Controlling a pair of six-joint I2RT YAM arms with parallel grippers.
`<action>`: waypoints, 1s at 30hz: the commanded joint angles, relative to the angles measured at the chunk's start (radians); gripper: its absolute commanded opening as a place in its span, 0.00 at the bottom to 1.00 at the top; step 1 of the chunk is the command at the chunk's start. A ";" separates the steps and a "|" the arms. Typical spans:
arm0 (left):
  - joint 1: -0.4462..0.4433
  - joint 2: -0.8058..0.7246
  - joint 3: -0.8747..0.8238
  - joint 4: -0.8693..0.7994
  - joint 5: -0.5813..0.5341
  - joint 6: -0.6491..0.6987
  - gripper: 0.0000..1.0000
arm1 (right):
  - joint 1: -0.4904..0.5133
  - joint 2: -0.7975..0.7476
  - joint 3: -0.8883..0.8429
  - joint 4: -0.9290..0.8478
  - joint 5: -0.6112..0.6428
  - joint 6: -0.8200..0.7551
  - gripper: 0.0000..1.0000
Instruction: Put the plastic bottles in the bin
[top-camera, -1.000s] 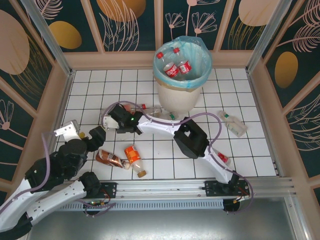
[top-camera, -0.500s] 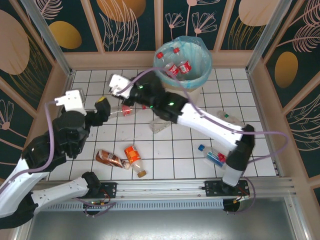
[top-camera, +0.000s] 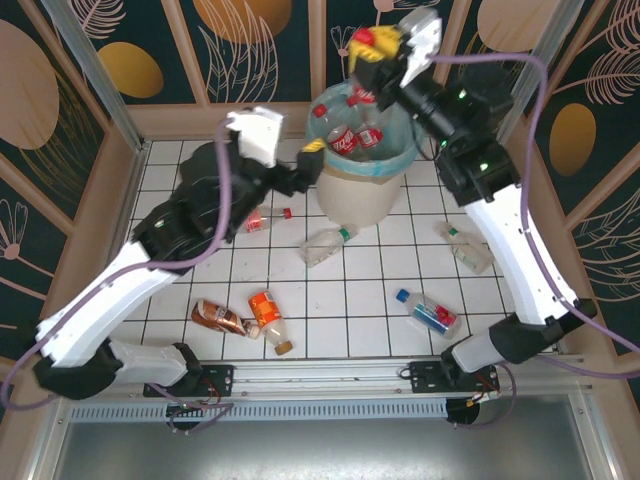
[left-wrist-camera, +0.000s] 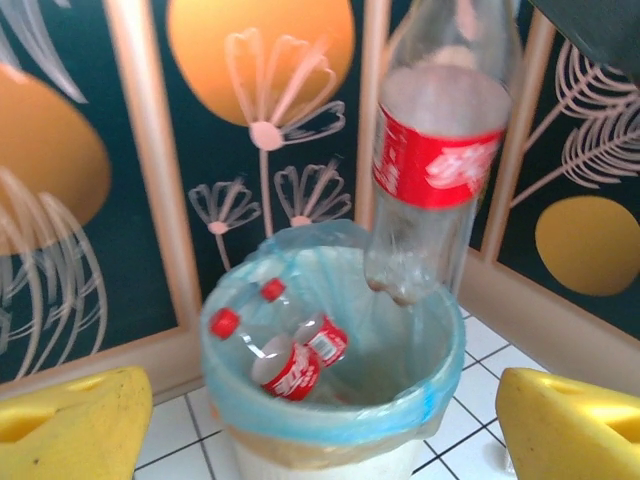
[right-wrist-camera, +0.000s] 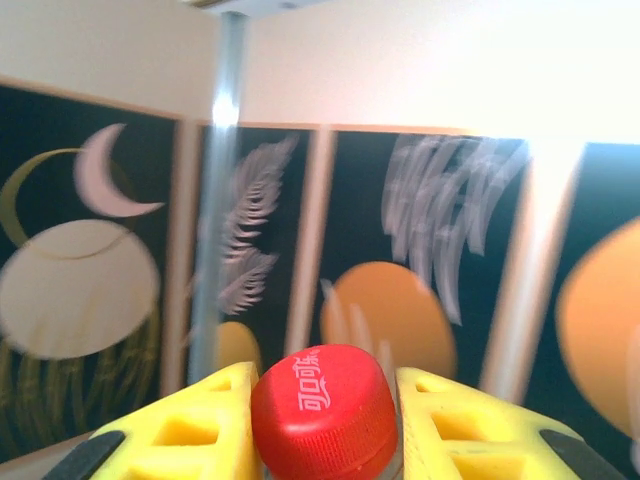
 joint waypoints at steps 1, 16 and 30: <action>0.001 0.119 0.082 0.020 0.082 0.042 0.89 | -0.105 0.076 0.032 -0.101 -0.021 0.118 0.19; 0.001 0.241 -0.033 0.132 0.161 -0.185 0.89 | -0.201 0.221 -0.248 0.015 -0.013 0.143 0.24; 0.002 0.206 -0.085 0.101 0.081 -0.189 0.90 | -0.214 0.244 -0.423 0.076 0.019 0.138 0.50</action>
